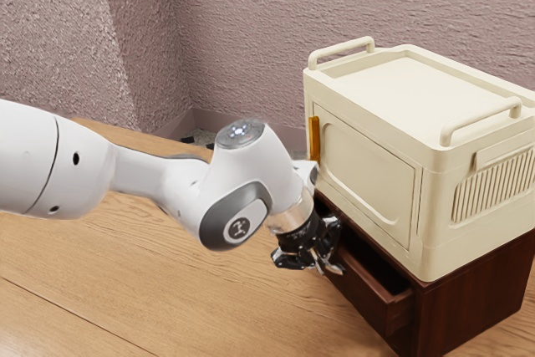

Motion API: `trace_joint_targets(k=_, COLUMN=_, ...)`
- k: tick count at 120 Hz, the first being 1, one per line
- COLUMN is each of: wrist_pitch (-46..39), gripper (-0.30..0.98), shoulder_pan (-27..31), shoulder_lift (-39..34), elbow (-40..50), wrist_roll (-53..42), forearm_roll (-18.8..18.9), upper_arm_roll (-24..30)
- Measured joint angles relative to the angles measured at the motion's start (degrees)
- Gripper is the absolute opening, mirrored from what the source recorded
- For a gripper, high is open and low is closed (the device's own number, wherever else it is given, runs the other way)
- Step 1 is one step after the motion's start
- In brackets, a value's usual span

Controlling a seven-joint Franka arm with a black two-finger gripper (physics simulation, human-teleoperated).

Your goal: Pull the drawer handle with one arm to open the drawer

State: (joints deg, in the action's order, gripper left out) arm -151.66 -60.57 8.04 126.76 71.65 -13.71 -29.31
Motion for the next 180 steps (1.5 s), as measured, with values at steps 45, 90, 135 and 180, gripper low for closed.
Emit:
trace_joint_targets(k=45, wrist_pitch=0.25, gripper=-0.1, shoulder_pan=0.07, shoulder_lift=-4.14, elbow=3.66, wrist_roll=0.26, forearm_roll=0.32, upper_arm_roll=-0.14)
trace_joint_targets(k=90, wrist_pitch=0.24, gripper=-0.1, shoulder_pan=1.07, shoulder_lift=-8.72, elbow=8.26, wrist_roll=0.62, forearm_roll=1.35, upper_arm_roll=0.52)
trace_joint_targets(k=135, wrist_pitch=0.21, gripper=-0.1, shoulder_pan=0.65, shoulder_lift=-11.68, elbow=11.26, wrist_roll=0.85, forearm_roll=2.35, upper_arm_roll=-0.18)
trace_joint_targets(k=180, wrist_pitch=0.31, gripper=-0.1, shoulder_pan=1.15, shoulder_lift=-16.19, elbow=15.17, wrist_roll=0.92, forearm_roll=3.46, upper_arm_roll=-0.36)
